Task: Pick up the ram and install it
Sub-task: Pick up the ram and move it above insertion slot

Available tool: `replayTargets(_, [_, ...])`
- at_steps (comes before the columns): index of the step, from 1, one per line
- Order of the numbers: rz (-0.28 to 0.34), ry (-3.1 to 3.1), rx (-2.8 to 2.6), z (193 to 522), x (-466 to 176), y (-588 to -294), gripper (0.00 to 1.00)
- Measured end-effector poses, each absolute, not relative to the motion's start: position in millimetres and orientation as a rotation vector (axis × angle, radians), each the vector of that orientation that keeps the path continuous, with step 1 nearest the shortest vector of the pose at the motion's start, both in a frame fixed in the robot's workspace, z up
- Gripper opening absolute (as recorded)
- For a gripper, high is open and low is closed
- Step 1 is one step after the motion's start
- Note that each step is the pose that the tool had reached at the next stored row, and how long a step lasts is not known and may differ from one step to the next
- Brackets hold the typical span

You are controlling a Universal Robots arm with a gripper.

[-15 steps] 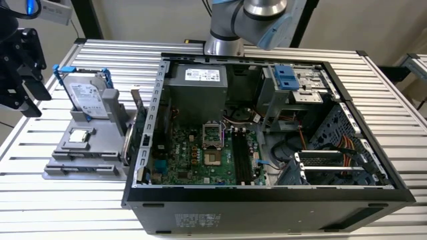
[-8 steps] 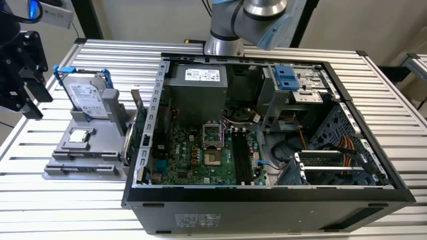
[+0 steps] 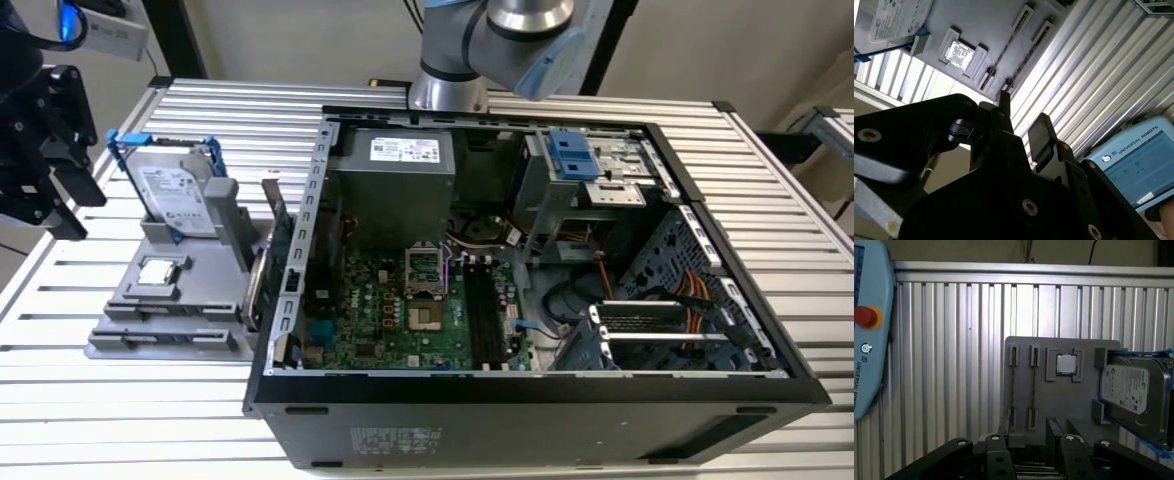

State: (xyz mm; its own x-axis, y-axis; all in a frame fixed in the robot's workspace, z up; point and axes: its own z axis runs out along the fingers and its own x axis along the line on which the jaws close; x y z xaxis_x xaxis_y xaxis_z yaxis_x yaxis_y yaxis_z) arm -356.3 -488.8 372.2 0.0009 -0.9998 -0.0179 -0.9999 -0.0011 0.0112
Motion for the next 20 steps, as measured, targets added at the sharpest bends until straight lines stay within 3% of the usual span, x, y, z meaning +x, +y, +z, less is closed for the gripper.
replayTargets(20, [0.003,2.23,-2.232,356.6,-356.3,-486.9,1.0])
